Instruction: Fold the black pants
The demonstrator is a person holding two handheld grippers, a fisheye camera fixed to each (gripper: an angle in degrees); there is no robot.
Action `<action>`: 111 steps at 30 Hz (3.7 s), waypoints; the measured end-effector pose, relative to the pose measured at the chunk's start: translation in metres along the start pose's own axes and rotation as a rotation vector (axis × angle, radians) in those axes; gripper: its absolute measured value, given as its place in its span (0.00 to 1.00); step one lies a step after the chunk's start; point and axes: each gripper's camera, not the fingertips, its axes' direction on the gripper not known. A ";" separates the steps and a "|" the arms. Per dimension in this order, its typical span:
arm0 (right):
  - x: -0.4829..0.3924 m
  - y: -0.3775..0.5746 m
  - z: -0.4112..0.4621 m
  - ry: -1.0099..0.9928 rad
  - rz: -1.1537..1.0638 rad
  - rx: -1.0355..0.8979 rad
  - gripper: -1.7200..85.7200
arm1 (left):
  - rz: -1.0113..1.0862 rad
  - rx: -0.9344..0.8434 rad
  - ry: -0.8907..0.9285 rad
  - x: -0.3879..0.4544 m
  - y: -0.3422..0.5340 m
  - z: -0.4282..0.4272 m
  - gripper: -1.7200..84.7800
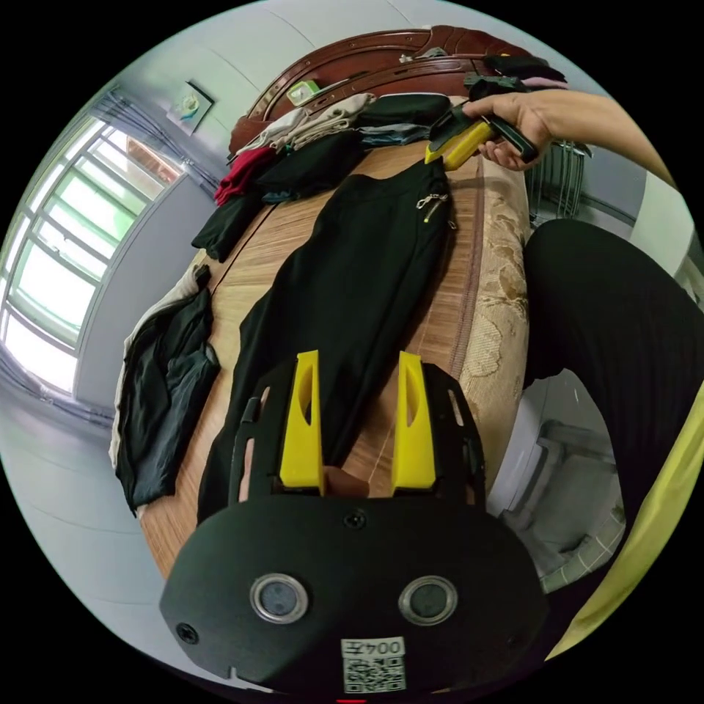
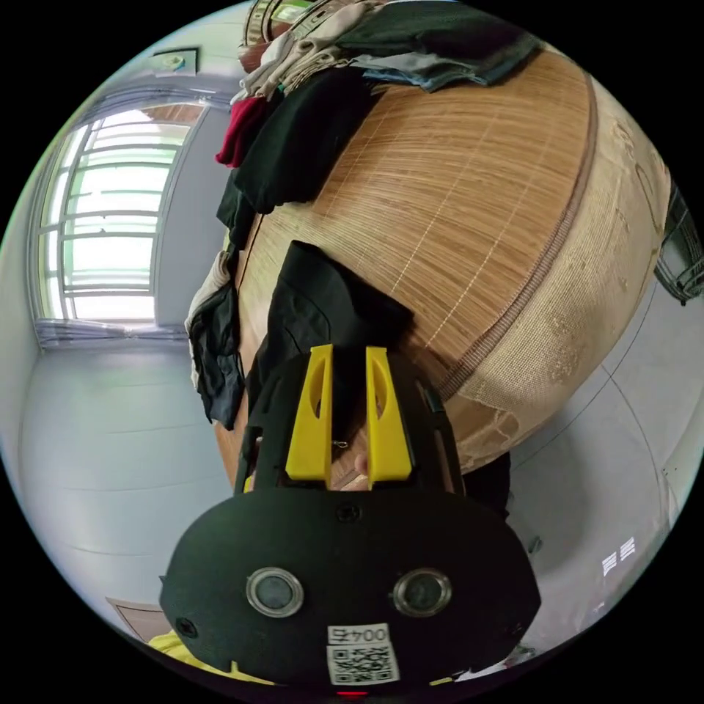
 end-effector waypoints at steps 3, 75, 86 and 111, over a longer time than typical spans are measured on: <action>-0.010 -0.016 -0.009 -0.030 -0.029 -0.014 0.06 | 0.008 0.027 0.031 -0.002 -0.018 0.001 0.19; -0.626 -0.037 0.416 0.952 -0.877 -1.038 0.09 | -1.489 0.268 0.072 -0.031 0.697 -0.049 0.13; -0.668 0.010 0.384 0.942 -1.001 -0.858 0.09 | -1.503 0.299 0.104 0.001 0.727 -0.053 0.13; -0.701 0.098 0.298 0.845 -1.201 -0.641 0.09 | -1.328 0.225 -0.093 0.039 0.592 -0.176 0.13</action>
